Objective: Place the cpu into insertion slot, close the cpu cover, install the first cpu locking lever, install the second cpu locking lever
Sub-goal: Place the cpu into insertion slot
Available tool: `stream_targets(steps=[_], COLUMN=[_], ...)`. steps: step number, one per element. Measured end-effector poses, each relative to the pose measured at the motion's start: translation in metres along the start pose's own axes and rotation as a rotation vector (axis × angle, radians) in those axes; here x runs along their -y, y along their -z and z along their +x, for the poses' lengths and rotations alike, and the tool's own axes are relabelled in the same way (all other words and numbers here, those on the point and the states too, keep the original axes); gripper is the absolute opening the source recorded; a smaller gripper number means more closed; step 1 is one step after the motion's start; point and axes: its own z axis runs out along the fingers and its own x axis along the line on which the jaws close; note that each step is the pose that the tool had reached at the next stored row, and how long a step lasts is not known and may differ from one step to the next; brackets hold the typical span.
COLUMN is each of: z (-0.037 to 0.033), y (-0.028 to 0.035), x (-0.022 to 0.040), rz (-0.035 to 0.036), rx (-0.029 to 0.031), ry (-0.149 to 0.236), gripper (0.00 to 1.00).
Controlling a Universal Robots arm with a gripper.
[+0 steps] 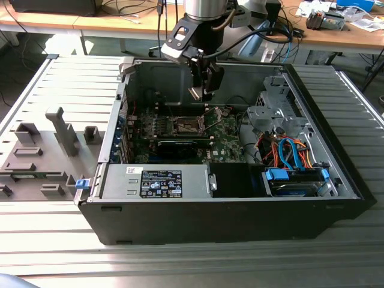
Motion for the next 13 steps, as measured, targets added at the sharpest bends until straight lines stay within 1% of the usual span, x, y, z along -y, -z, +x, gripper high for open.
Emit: stream_targets(steps=[13], z=[0.0000], y=[0.0000], x=[0.0000], rz=[0.0008], rx=[0.0034], ry=[-0.029], gripper=[0.54])
